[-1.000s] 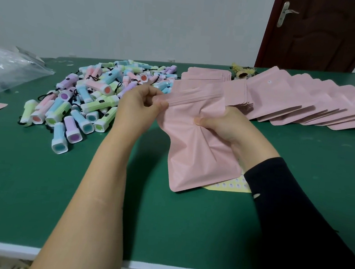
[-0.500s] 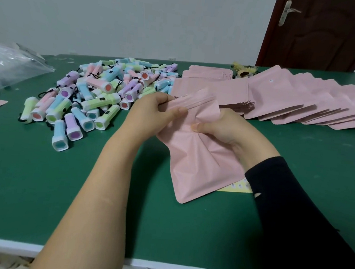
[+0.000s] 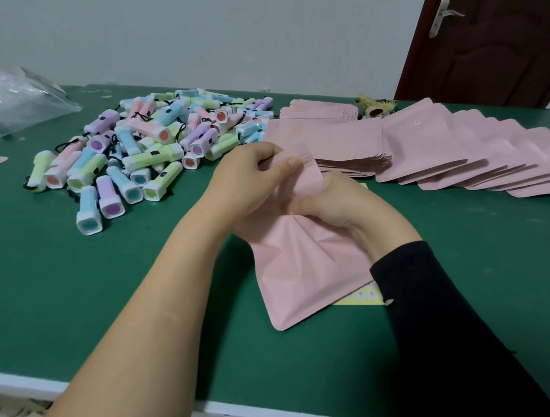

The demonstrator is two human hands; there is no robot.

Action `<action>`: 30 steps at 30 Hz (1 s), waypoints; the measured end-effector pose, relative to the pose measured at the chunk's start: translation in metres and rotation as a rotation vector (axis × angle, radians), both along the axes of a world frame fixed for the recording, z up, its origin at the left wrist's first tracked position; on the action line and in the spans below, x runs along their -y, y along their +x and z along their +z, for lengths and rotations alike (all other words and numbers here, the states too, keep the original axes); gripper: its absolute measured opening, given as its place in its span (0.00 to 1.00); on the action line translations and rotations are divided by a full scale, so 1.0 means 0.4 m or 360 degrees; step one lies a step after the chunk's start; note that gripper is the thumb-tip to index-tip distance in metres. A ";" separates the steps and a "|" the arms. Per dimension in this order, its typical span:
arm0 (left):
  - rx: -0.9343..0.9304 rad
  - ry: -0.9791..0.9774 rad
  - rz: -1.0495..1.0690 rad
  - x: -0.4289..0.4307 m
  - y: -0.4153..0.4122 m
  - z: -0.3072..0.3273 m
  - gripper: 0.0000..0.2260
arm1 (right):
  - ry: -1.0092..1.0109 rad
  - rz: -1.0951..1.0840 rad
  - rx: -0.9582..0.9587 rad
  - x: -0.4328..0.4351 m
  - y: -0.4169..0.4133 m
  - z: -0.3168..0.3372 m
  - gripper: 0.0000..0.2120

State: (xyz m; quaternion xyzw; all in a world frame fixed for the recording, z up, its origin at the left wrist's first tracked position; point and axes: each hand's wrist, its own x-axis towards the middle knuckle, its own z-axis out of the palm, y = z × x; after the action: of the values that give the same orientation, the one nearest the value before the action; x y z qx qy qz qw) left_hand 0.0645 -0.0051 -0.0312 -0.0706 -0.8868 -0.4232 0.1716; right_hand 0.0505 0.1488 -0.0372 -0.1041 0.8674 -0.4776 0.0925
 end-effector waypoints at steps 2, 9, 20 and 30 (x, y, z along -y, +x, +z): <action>-0.0016 -0.0031 0.0003 -0.006 -0.001 0.000 0.12 | 0.0086 0.0019 -0.0009 0.003 -0.003 0.001 0.13; -0.0010 0.0053 -0.0037 -0.007 0.000 -0.001 0.10 | 0.0174 0.0050 -0.0058 0.007 -0.007 0.000 0.13; -0.0082 0.0141 -0.0042 -0.007 0.001 -0.001 0.09 | -0.0426 -0.0072 -0.0332 0.011 -0.007 0.007 0.01; -0.0058 0.0081 0.0014 -0.005 -0.009 -0.012 0.10 | -0.0325 -0.0196 -0.0673 0.030 -0.014 0.003 0.05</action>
State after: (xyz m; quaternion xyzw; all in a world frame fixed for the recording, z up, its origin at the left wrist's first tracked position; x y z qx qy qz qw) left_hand 0.0611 -0.0033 -0.0358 -0.0701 -0.8727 -0.4437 0.1915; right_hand 0.0448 0.1367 -0.0360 -0.1575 0.8195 -0.5351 -0.1313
